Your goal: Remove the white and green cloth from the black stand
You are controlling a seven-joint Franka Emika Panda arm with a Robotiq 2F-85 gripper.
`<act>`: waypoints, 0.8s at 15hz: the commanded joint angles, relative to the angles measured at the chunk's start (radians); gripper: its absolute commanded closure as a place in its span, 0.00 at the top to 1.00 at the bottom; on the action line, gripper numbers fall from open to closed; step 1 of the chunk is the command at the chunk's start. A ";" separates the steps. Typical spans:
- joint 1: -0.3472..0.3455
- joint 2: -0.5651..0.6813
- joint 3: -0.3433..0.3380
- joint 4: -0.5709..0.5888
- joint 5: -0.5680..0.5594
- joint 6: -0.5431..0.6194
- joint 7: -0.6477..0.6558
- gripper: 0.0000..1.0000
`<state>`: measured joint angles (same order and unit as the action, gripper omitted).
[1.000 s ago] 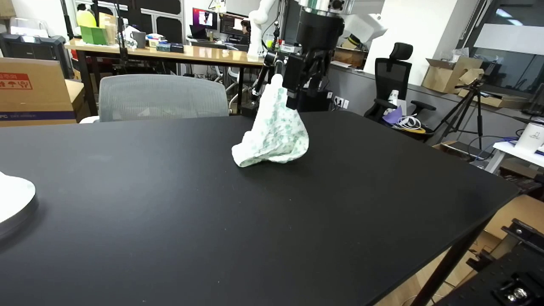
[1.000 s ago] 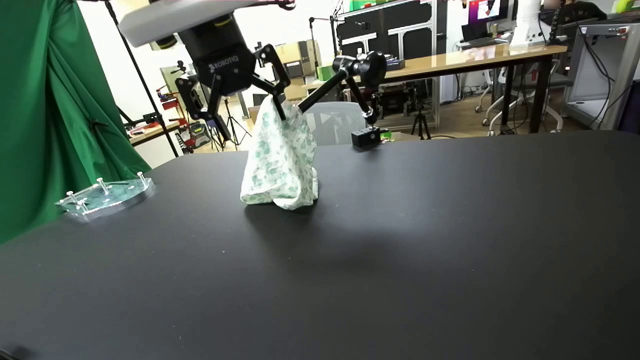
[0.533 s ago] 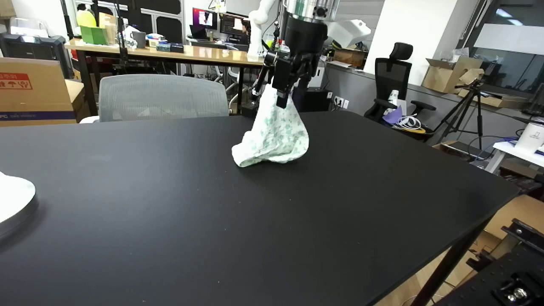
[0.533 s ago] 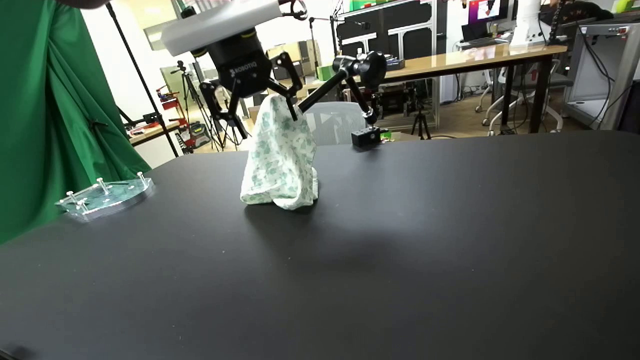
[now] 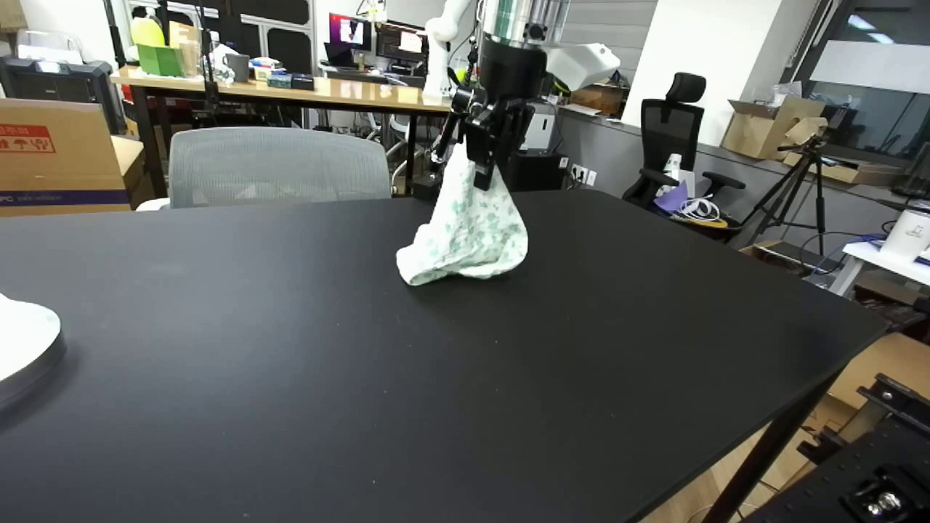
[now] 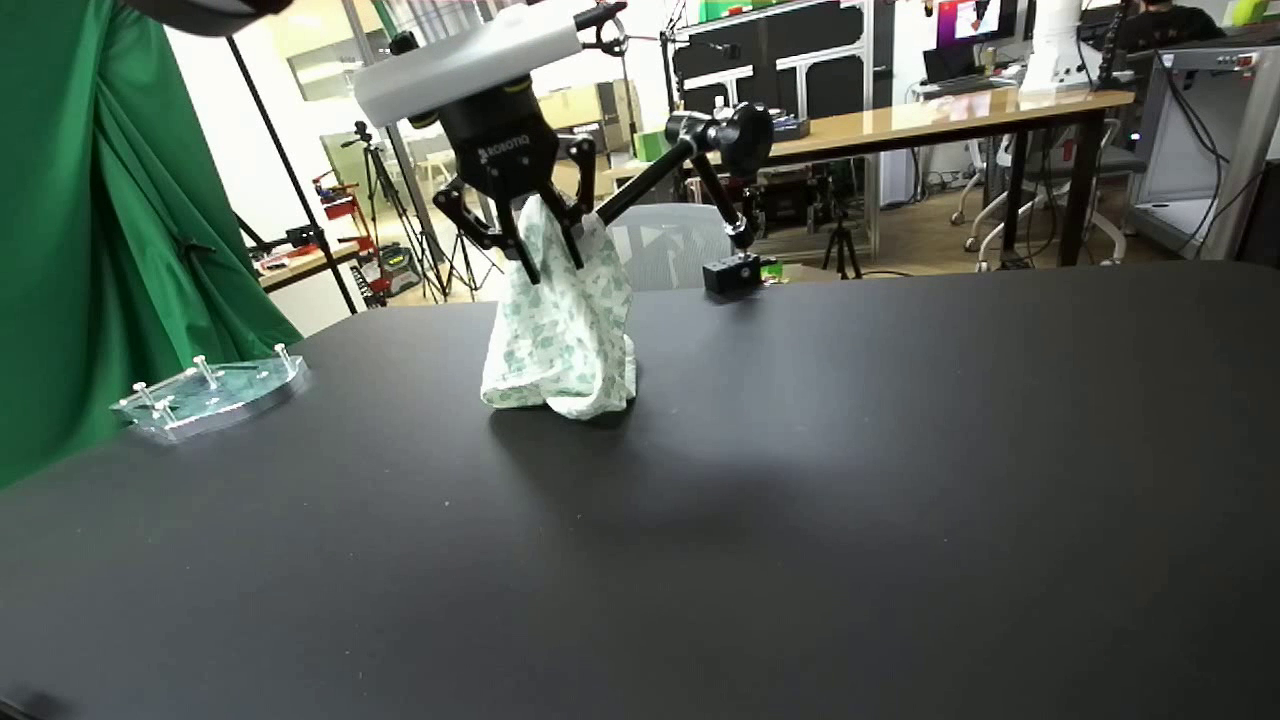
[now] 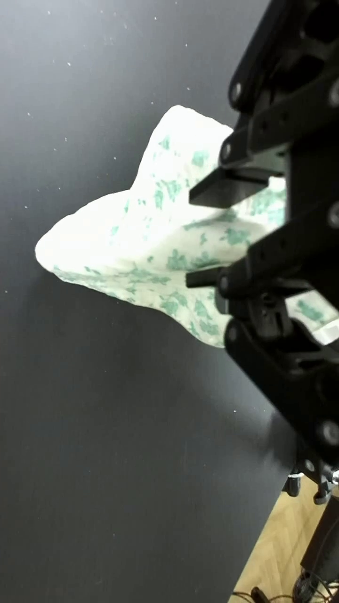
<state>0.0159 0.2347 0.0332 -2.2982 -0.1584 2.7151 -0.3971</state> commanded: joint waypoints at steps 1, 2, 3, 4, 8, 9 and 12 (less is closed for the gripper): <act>-0.026 -0.018 0.017 0.010 0.022 -0.019 -0.011 0.11; -0.029 -0.025 0.017 0.004 0.026 -0.018 -0.009 0.03; -0.033 -0.038 0.017 -0.005 0.033 -0.026 -0.008 0.01; -0.036 -0.050 0.018 -0.013 0.042 -0.032 -0.007 0.00; -0.047 -0.131 0.026 -0.065 0.087 -0.099 -0.030 0.00; -0.047 -0.157 0.026 -0.079 0.098 -0.130 -0.039 0.00; -0.038 -0.260 0.018 -0.149 0.135 -0.234 -0.094 0.00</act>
<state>-0.0170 0.1008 0.0477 -2.3584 -0.0635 2.5600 -0.4390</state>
